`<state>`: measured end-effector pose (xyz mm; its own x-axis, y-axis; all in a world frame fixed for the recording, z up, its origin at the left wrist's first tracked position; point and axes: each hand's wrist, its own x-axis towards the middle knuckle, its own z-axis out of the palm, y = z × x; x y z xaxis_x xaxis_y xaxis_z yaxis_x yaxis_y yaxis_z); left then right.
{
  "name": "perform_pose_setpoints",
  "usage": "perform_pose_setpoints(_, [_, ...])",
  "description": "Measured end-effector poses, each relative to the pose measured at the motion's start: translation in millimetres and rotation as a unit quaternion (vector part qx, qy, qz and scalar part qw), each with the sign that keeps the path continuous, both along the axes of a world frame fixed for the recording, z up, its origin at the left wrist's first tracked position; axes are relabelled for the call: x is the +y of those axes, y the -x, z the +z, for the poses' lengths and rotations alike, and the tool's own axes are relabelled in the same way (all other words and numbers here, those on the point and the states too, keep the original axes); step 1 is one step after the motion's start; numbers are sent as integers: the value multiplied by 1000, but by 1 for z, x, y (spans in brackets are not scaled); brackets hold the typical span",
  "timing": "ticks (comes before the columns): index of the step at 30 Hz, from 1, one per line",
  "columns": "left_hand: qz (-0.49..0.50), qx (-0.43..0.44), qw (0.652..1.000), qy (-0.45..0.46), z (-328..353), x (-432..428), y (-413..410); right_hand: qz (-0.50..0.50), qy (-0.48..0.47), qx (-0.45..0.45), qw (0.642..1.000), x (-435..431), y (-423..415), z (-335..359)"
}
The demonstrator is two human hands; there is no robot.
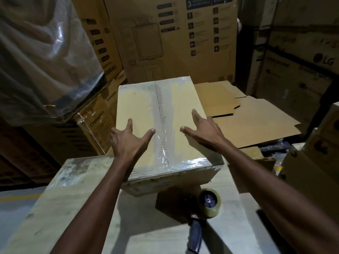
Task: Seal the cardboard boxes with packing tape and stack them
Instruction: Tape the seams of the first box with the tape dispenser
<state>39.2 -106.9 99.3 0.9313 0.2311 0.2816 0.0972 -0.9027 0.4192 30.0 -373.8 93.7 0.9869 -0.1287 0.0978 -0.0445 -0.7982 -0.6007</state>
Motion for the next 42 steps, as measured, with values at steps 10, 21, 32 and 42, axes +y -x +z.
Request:
perform_pose_setpoints(10, [-4, 1, 1000, -14, 19, -154, 24, -23, 19, -24, 999, -150, 23, 13])
perform_pose_setpoints(21, [-59, 10, 997, -39, 7, -266, -73, -77, 33, -26, 996, -262, -48, -6])
perform_pose_setpoints(32, [-129, 37, 991, 11, -9, -386, -192, -90, 77, -20, 993, -398, -175, -7])
perform_pose_setpoints(42, [-134, 85, 987, 10, -80, -513, -390, -70, 65, 25, 995, -535, -386, -78])
